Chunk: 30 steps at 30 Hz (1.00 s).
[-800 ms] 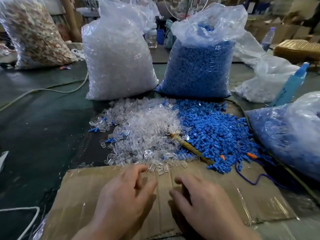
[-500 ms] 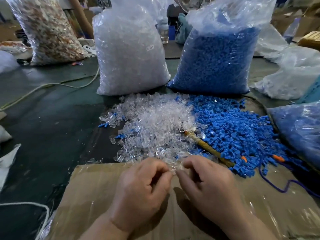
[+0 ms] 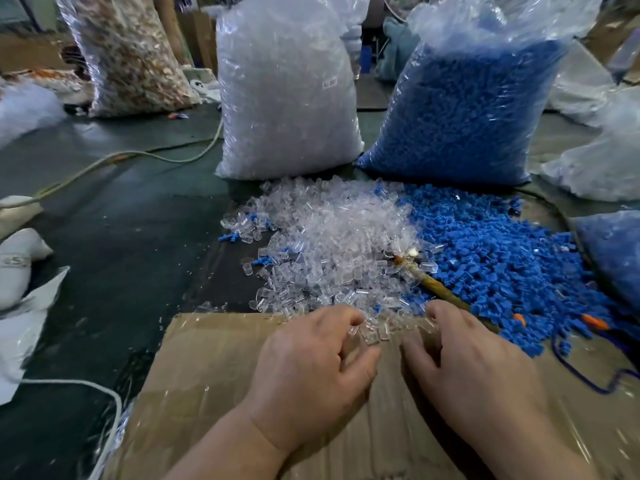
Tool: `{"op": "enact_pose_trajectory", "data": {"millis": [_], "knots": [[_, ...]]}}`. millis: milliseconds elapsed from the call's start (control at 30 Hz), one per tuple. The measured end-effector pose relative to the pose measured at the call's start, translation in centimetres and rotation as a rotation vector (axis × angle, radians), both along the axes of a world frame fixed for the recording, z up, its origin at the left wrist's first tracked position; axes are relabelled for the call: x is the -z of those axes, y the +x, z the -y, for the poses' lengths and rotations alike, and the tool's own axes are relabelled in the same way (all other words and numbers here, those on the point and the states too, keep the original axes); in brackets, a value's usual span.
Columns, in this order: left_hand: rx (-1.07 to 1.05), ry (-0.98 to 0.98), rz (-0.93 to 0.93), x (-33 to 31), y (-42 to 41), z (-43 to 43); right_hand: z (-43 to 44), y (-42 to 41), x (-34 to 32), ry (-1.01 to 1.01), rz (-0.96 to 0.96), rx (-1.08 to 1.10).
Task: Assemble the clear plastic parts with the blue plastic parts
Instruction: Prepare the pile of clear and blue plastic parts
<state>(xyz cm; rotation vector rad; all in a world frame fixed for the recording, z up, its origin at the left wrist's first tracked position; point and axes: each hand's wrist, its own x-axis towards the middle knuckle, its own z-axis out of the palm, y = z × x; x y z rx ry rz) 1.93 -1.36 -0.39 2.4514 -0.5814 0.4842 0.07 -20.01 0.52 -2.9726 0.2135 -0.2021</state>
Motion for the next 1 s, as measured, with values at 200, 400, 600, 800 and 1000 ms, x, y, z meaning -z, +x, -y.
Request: {"op": "enact_pose_trajectory", "data": {"millis": [200,400,600,800,1000], "knots": [[-0.047,0.211,0.075,0.4,0.3,0.9,-0.3,0.6,0.3,-0.101,-0.017,-0.057],[-0.12,0.273,0.084,0.6,0.8,1.3,-1.0,1.8,0.6,-0.082,0.008,-0.171],[-0.097,0.263,0.104,0.8,1.1,1.4,-1.0,2.0,0.9,0.004,0.054,-0.245],[-0.06,0.242,0.114,1.1,1.2,1.0,-1.2,1.8,0.8,0.015,0.148,-0.274],[-0.044,0.227,0.098,1.4,1.5,1.1,-1.1,1.7,0.7,0.047,0.18,-0.299]]}}
